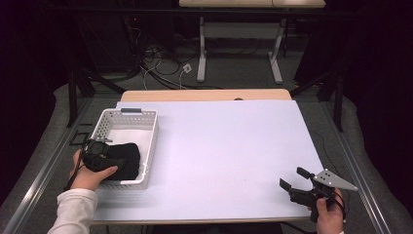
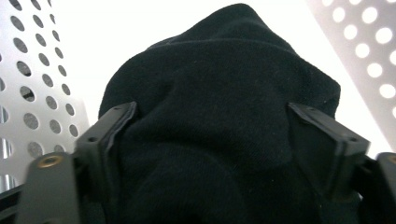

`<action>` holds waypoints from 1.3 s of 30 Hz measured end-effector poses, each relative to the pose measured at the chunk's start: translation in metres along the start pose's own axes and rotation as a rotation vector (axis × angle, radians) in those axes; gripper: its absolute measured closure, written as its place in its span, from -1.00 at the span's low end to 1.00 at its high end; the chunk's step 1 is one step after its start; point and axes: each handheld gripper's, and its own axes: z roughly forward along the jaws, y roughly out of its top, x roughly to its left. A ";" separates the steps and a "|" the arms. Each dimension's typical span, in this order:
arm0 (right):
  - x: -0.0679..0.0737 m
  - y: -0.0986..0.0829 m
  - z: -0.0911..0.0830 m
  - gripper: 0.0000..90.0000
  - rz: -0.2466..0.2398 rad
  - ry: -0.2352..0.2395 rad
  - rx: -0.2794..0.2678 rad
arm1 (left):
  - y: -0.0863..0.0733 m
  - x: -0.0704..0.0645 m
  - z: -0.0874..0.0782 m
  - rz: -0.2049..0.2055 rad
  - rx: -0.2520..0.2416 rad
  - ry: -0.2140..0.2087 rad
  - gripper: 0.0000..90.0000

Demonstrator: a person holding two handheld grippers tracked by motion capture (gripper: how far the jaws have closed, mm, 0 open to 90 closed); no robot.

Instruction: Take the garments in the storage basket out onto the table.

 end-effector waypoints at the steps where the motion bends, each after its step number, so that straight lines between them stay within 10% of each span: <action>1: 0.000 0.000 0.000 -0.67 0.002 0.001 0.000 | 0.000 0.000 0.000 0.001 0.005 -0.001 -0.45; 19: -0.003 -0.001 0.000 -0.67 0.021 0.009 0.004 | 0.002 -0.004 -0.001 0.038 0.058 0.024 0.45; 39: -0.004 -0.001 0.000 -0.67 0.026 0.009 0.013 | 0.001 0.003 -0.019 -0.056 -0.099 -0.009 0.53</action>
